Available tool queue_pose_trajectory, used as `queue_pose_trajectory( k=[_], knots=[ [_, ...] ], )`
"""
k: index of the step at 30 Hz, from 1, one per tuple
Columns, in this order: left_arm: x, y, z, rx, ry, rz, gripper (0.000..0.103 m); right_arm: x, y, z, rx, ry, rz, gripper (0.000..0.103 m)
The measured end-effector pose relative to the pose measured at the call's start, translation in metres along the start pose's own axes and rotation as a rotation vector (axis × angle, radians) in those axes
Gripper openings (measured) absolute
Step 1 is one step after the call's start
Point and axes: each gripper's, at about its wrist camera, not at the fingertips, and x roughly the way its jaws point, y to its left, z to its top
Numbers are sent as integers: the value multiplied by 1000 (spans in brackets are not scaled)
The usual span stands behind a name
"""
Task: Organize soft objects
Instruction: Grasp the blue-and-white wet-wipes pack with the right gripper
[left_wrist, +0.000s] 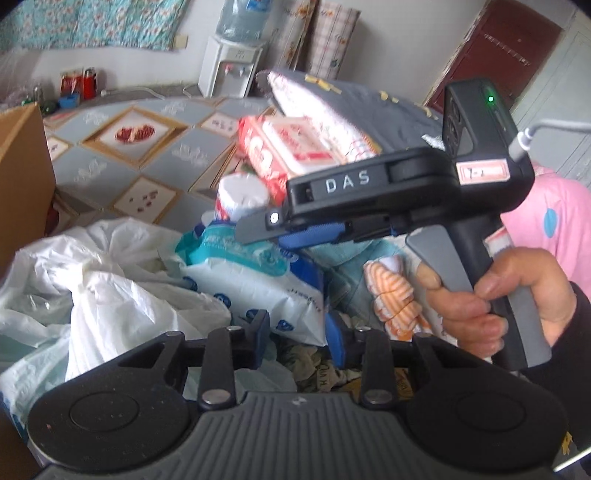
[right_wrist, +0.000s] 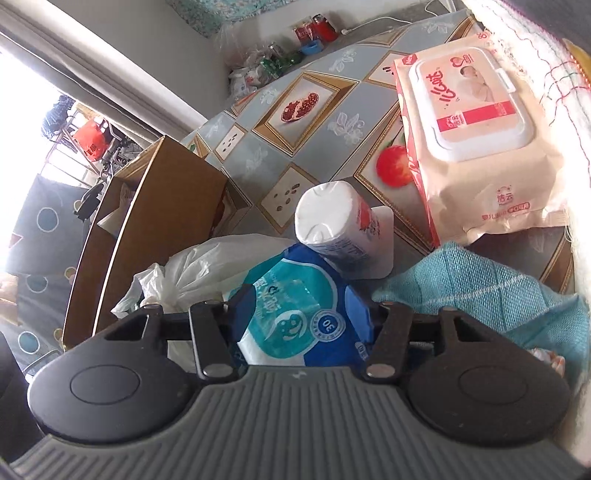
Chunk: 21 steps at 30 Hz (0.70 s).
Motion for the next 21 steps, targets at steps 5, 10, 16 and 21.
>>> queue_pose_trajectory(
  k=[5, 10, 16, 21],
  knots=[
    [11, 7, 3, -39, 40, 9, 35, 14, -10, 7, 4, 35, 8, 55],
    [21, 13, 10, -89, 76, -2, 42, 24, -11, 12, -14, 68, 15, 57],
    [30, 14, 15, -127, 87, -3, 47, 33, -10, 13, -25, 109, 41, 64],
    [32, 13, 16, -148, 80, -1, 48, 29, -8, 11, -9, 111, 47, 60]
  ],
)
